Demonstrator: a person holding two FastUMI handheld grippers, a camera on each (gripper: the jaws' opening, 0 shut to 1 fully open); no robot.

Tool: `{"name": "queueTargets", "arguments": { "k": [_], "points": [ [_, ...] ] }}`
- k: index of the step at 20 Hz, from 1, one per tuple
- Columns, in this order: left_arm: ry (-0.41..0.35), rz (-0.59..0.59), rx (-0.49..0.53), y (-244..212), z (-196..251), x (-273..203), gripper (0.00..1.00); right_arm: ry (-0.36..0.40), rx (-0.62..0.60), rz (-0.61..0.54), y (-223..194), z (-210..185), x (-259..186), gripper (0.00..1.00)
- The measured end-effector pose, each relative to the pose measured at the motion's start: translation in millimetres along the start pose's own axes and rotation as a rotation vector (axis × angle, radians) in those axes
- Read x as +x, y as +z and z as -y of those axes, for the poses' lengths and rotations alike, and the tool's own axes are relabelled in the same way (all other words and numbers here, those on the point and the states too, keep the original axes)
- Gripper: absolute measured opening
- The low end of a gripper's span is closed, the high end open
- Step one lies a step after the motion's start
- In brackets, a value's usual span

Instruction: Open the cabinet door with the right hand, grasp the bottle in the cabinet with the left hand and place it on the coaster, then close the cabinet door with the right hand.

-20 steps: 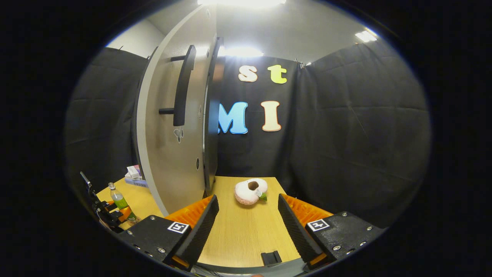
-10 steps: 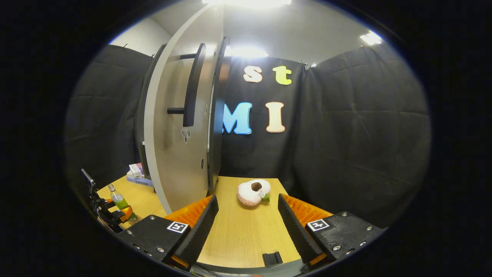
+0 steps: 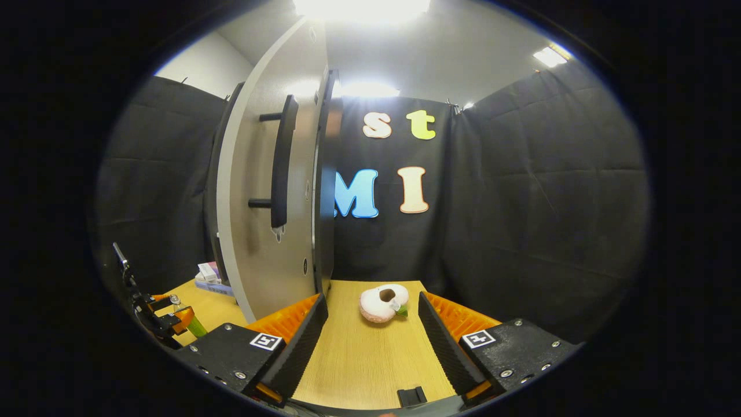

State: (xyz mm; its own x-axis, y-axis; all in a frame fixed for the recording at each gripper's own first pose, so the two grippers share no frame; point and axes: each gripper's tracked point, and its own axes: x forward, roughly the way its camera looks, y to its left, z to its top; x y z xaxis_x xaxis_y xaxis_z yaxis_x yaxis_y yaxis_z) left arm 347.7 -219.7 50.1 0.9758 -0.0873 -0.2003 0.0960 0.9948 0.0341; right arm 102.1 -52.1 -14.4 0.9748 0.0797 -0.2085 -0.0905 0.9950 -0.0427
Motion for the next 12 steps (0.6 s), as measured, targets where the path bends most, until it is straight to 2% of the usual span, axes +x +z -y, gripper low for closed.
{"name": "queueTargets", "arguments": {
  "k": [1, 2, 3, 4, 5, 6, 8, 9, 10, 11, 12],
  "points": [
    [0.008, 0.009, 0.003, 11.4, -2.3, -3.6, 0.84, 0.002, 0.007, 0.014, 6.2, 1.7, -0.3, 0.97],
    [0.013, 0.020, 0.006, 22.7, -4.5, -6.7, 0.89, 0.002, 0.015, 0.027, 13.7, 3.5, 0.1, 0.97],
    [0.018, 0.029, 0.008, 34.1, -6.6, -11.1, 0.89, 0.004, 0.022, 0.037, 18.4, 5.5, 2.3, 0.97],
    [0.026, 0.031, 0.005, 45.5, -8.5, -15.1, 0.80, 0.004, 0.029, 0.047, 25.2, 7.2, 4.5, 0.96],
    [0.030, 0.035, 0.001, 56.9, -10.0, -22.4, 0.84, 0.002, 0.034, 0.058, 32.9, 9.7, 6.8, 0.96],
    [0.039, 0.043, -0.005, 69.6, -11.6, -28.6, 0.80, -0.004, 0.037, 0.069, 40.8, 12.5, 8.4, 0.96],
    [0.045, 0.049, -0.026, 88.5, -14.1, -40.3, 0.89, -0.014, 0.044, 0.090, 55.9, 15.5, 11.8, 0.96],
    [0.052, 0.044, -0.034, 94.3, -17.2, -45.9, 0.80, -0.016, 0.046, 0.098, 61.7, 14.8, 14.0, 0.97],
    [0.062, 0.040, -0.040, 100.3, -22.8, -50.1, 0.80, -0.018, 0.047, 0.105, 67.8, 13.4, 14.4, 0.96],
    [0.073, 0.033, -0.044, 105.0, -28.0, -55.4, 0.89, -0.025, 0.047, 0.112, 73.9, 13.7, 16.9, 0.96],
    [0.082, 0.026, -0.046, 110.2, -34.3, -58.8, 0.89, -0.035, 0.047, 0.120, 81.2, 13.4, 18.1, 0.96]
  ]
}}
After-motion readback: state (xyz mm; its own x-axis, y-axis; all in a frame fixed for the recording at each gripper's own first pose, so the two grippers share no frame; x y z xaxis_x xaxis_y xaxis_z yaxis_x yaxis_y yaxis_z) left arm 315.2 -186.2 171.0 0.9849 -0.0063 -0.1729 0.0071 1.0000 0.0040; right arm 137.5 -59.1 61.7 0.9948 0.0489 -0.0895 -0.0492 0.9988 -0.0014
